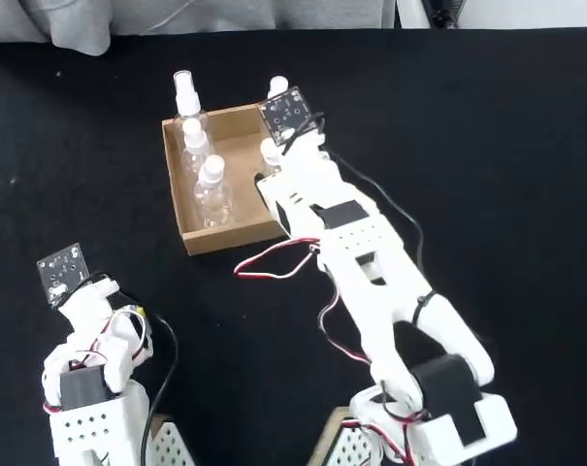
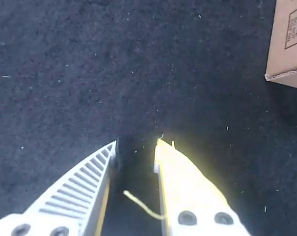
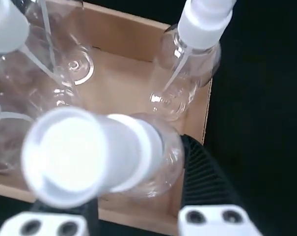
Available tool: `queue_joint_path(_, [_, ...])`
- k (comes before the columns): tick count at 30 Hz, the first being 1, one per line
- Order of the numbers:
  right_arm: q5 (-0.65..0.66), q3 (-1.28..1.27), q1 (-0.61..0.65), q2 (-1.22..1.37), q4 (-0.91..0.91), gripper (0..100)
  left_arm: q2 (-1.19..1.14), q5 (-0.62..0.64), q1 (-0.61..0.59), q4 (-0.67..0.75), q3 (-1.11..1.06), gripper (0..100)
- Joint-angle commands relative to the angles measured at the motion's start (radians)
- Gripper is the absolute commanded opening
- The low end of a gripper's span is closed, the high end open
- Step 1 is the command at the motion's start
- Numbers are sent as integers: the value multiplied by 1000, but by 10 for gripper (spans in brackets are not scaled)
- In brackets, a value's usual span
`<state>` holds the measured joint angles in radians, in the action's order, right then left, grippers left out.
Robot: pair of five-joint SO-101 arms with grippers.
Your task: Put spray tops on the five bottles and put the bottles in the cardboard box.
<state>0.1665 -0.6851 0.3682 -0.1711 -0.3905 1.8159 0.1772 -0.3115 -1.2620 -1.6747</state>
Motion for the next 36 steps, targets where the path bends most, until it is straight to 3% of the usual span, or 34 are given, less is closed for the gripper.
queue_joint_path(1, [-9,67,-25,-5,37,92,6,-3,5,-6,-25,114])
queue_joint_path(36, [-63,133,-26,127,29,93,6,-3,8,-6,-25,114])
